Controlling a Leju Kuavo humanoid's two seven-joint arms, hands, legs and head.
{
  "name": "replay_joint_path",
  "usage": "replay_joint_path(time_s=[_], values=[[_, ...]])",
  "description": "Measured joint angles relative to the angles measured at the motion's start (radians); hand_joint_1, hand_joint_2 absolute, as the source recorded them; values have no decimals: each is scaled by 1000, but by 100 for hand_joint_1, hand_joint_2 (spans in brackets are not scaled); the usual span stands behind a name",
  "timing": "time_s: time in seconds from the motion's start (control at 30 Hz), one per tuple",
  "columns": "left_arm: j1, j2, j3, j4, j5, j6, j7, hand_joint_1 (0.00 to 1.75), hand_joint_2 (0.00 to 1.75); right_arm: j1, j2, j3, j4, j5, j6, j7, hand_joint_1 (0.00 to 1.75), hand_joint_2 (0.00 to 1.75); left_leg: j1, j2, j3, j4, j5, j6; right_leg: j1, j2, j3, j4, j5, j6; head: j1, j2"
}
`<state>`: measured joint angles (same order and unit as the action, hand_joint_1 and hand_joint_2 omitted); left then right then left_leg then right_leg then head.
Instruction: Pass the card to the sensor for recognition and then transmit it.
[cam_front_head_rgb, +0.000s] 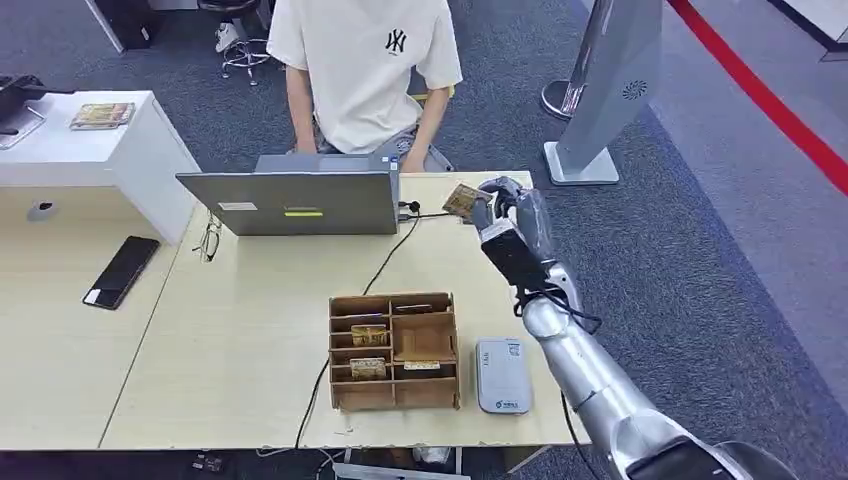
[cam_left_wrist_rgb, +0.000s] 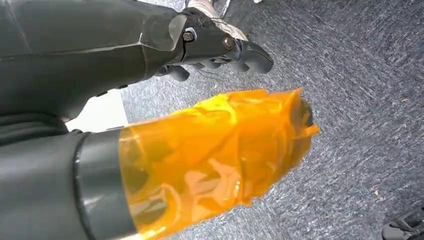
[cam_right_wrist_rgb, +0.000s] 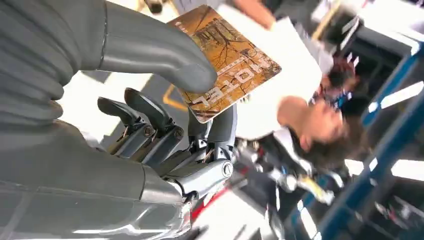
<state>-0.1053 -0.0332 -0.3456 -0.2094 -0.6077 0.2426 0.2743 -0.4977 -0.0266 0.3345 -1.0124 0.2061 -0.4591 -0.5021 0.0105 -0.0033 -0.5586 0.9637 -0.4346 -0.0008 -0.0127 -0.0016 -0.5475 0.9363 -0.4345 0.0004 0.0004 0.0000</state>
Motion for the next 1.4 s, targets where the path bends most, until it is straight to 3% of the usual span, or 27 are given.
replay_joint_path(time_s=[0.13, 0.47, 0.83, 1.4], values=[[4, 0, 13, 0, 7, 5, 0, 0, 0, 27, -44, 25, -25, -31, 95, 42, 175, 175, 0, 0, 0, 0, 0, 0, 0, 0, 0, 0, 0, 0, 0, 0], [14, 3, 29, 0, 21, 11, -1, 0, 0, 91, -150, 55, -94, -45, 206, 137, 175, 175, 0, 0, 0, 0, 0, 0, 0, 0, 0, 0, 0, 0, 0, 0], [18, 9, 42, 0, 33, 14, -2, 0, 0, 144, -237, 67, -153, -39, 229, 205, 175, 175, 0, 0, 0, 0, 0, 0, 0, 0, 0, 0, 0, 0, 0, 0], [21, 10, 68, 0, 54, 18, -2, 0, 0, 192, -314, 70, -209, -2, 258, 276, 175, 175, 0, 0, 0, 0, -1, 1, 0, 0, 0, 0, 0, 0, 0, 0]])
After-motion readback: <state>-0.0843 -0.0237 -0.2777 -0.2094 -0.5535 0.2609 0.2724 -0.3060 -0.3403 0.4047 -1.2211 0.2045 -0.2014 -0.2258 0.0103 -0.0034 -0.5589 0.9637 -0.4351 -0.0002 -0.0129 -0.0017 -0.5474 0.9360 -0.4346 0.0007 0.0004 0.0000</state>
